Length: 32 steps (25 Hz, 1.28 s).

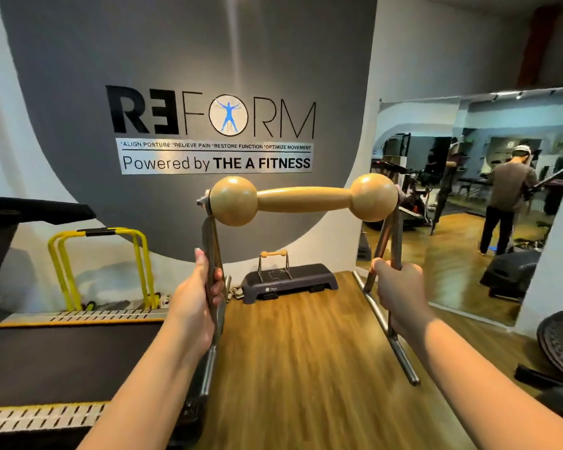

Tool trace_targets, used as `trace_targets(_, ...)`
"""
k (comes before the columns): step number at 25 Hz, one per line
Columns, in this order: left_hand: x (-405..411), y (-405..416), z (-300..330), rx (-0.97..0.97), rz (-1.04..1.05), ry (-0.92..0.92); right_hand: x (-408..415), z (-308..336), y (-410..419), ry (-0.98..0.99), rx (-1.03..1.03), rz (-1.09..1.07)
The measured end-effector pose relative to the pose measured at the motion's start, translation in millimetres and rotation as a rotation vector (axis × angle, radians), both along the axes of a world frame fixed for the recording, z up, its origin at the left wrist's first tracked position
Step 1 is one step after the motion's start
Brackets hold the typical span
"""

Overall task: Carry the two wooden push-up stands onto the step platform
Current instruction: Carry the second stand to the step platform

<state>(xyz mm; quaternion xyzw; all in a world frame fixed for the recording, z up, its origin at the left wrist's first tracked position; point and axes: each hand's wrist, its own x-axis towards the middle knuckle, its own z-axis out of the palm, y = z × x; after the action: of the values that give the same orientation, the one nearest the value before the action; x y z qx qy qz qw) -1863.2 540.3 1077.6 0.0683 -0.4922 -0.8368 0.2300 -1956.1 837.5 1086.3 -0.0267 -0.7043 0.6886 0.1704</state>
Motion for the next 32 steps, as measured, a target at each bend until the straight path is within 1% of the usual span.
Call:
trace_targets(3,-79.0,-11.0,-1.4,0.019,0.02,0.043,-83.9,4.0,-9.2,0.01,0.009,0.036)
trace_targets(7,-173.8,-26.7,-7.3,-0.03,0.004,0.044,-184.7,0.2,-29.0,0.002,-0.003,0.01)
trace_targets(10,-240.3,-41.9,-12.3,-0.027,0.035,0.027,-254.5,-5.7,-46.4,-0.005,-0.001,0.007)
trace_targets(15,-382.0,-79.5,-24.6,-0.002,0.054,-0.002,-390.9,-5.9,-90.1,-0.003,0.038,0.005)
trace_targets(18,-467.7,-107.6,-16.1,0.017,0.042,0.024,-466.0,3.0,-116.4,0.015,0.041,-0.007)
trace_targets(23,-602.6,-142.7,-0.1,-0.054,0.033,-0.016,-583.5,-0.2,-148.5,0.003,-0.025,-0.023)
trace_targets(26,-671.8,-146.5,-6.3,-0.055,0.02,-0.041,-649.4,-11.0,-152.8,-0.024,-0.013,-0.07)
trace_targets(28,-713.0,-143.5,-15.3,-0.053,0.056,-0.067,-695.4,-19.5,-152.1,-0.035,0.007,-0.076)
trace_targets(32,-806.3,-130.0,-30.5,-0.038,0.077,-0.054,-798.5,-29.7,-144.3,-0.035,0.032,-0.07)
